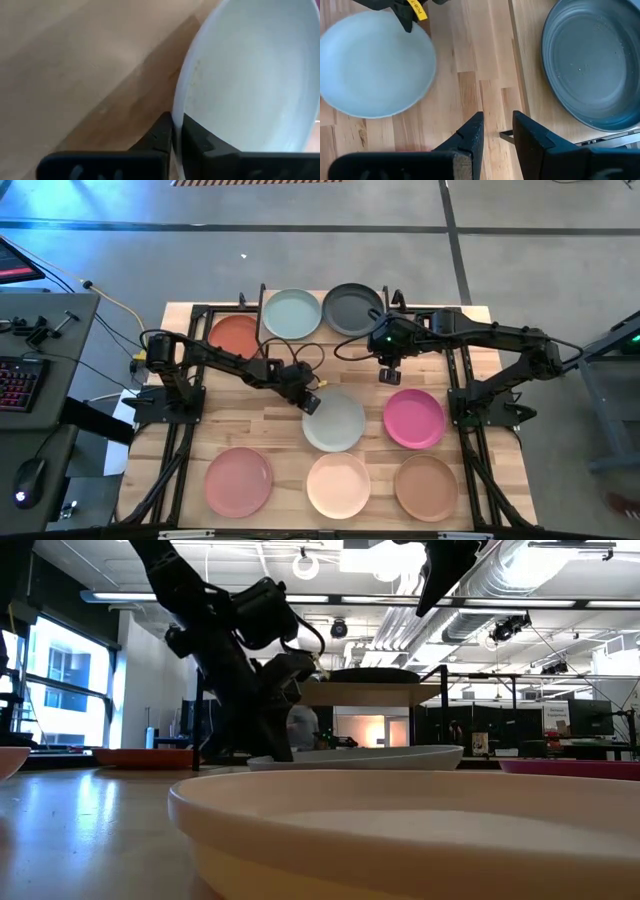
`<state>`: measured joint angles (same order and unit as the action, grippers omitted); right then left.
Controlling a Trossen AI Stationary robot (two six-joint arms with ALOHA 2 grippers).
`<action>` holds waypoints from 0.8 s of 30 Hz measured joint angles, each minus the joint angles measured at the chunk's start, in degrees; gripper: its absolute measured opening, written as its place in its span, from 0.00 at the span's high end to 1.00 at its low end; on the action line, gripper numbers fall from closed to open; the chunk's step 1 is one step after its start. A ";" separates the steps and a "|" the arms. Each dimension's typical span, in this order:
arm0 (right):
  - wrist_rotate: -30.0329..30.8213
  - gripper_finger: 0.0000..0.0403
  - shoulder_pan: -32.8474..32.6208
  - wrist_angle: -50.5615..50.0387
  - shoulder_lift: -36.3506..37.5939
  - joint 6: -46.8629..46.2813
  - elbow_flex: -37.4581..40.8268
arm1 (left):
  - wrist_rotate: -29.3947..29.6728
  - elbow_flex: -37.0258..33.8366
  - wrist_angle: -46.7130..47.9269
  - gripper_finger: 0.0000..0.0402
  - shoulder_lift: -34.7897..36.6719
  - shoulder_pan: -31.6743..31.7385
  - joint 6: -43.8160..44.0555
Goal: Place and stack plates onto a shelf
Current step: Stack the white plate on top of the gray plate on the shelf
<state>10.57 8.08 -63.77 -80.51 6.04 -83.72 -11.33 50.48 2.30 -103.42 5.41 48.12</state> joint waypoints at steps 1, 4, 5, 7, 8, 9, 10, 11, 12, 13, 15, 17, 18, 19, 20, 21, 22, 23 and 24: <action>0.00 0.79 0.00 0.00 0.00 -0.06 0.00 | -0.54 0.02 0.00 0.98 0.00 -0.02 -0.10; 0.00 0.79 0.00 -0.01 0.00 -0.04 0.00 | -1.01 0.01 -0.13 0.99 0.19 -0.28 -0.25; 0.00 0.79 0.00 -0.02 0.00 -0.06 0.00 | -1.22 -0.01 -0.18 0.99 0.44 -0.35 -0.37; 0.00 0.79 0.00 0.00 0.00 -0.05 0.00 | -1.49 -0.07 -0.62 0.99 1.13 -0.34 -0.44; 0.00 0.79 0.00 -0.02 0.00 -0.06 0.00 | -1.49 -0.07 -0.62 0.99 1.59 -0.34 -0.78; 0.00 0.79 0.00 -0.01 0.00 -0.06 0.00 | -1.46 -0.07 -0.76 0.99 2.21 -0.33 -0.99; 0.00 0.79 0.00 0.00 0.00 -0.06 0.00 | -1.23 -0.07 -0.62 0.99 2.99 -0.22 -1.32; 0.00 0.79 0.00 -0.01 0.00 -0.06 0.00 | -0.75 -0.07 -0.55 0.99 3.67 -0.12 -1.65; 0.00 0.79 0.00 -0.01 0.00 -0.06 0.00 | -0.35 -0.07 -0.76 0.99 4.38 0.01 -1.75; 0.00 0.79 0.00 -0.01 0.00 -0.07 0.00 | -0.26 -0.07 -0.49 0.99 5.23 0.27 -1.81; 0.00 0.79 0.00 -0.02 0.00 -0.08 0.00 | -0.15 -0.09 -0.59 1.00 7.17 0.70 -1.84; 0.00 0.79 0.00 -0.02 0.00 -0.08 0.00 | -0.11 -0.07 -0.73 1.00 9.44 1.25 -1.93; 0.00 0.79 0.00 0.00 0.00 -0.08 0.00 | -0.08 -0.07 -0.61 1.00 10.69 1.59 -2.22; 0.00 0.79 0.00 -0.04 0.00 -0.08 0.00 | 0.01 -0.09 -0.28 1.00 12.12 1.92 -2.47; 0.00 0.79 0.00 -0.03 0.00 -0.08 0.00 | 0.08 -0.08 -0.61 1.00 13.48 2.32 -2.77; 0.00 0.79 0.00 -0.01 0.00 -0.08 0.00 | 0.05 -0.07 -0.76 1.00 14.91 2.77 -2.82; 0.00 0.79 0.00 -0.03 0.00 -0.08 0.00 | 0.05 -0.07 -0.38 1.00 16.47 3.30 -2.88; 0.01 0.79 0.00 -0.04 0.00 -0.08 0.00 | 0.07 -0.07 -0.26 1.00 17.91 3.93 -3.11; 0.06 0.79 0.00 -0.03 0.00 -0.08 0.00 | 0.30 -0.07 -0.43 1.00 19.33 4.56 -3.54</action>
<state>10.63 8.08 -63.80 -80.51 5.96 -83.72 -11.04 50.41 1.88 -84.08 9.97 44.58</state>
